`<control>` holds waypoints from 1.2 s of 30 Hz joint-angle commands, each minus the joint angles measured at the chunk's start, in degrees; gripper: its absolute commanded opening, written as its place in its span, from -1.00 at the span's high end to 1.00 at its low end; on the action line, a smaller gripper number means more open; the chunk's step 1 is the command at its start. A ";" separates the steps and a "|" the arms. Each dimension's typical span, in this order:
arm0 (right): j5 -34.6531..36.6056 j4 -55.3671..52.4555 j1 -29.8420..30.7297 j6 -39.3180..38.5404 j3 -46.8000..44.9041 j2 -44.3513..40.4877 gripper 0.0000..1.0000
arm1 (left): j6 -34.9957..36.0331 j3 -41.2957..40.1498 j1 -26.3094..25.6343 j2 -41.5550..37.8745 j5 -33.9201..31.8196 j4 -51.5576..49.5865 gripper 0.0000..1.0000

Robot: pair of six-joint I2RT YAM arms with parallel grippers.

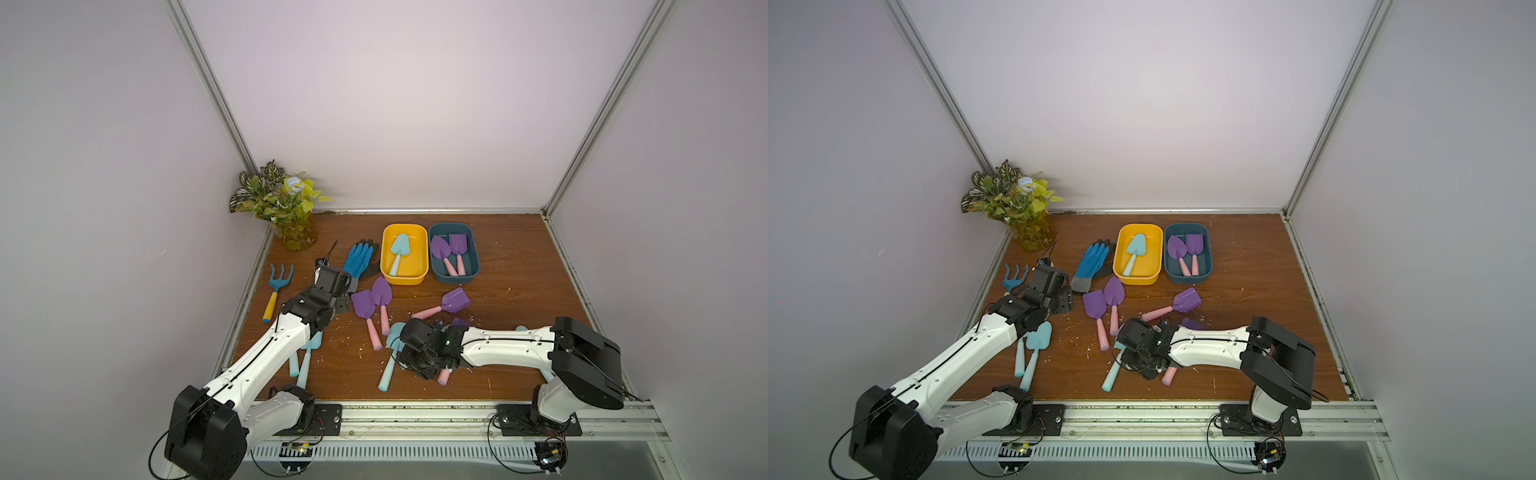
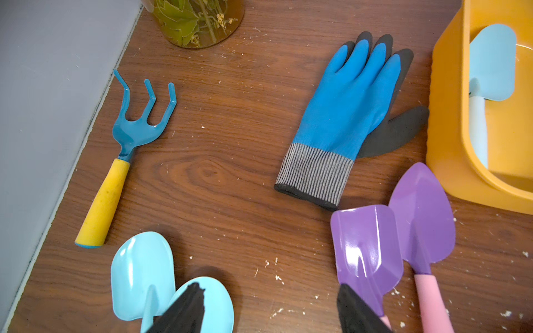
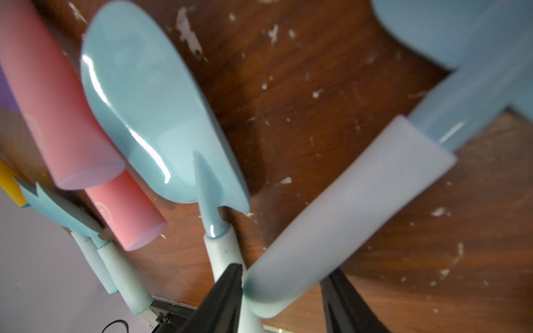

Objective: Sort the small shovels by color and place them into the storage box
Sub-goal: Pick up the shovel from the center of the board.

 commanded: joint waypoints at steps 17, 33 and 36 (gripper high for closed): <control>2.75 -2.98 0.33 0.07 0.23 -2.11 0.25 | 0.45 -0.44 0.90 -0.55 -0.32 -0.01 -0.49; 10.76 -11.74 0.37 -3.90 5.13 -5.16 0.63 | 0.44 -0.39 1.17 -0.82 -0.83 0.10 -0.50; 12.13 -13.40 0.42 -5.04 5.89 -5.97 0.71 | 0.37 -0.39 1.17 -0.73 -0.77 0.14 -0.49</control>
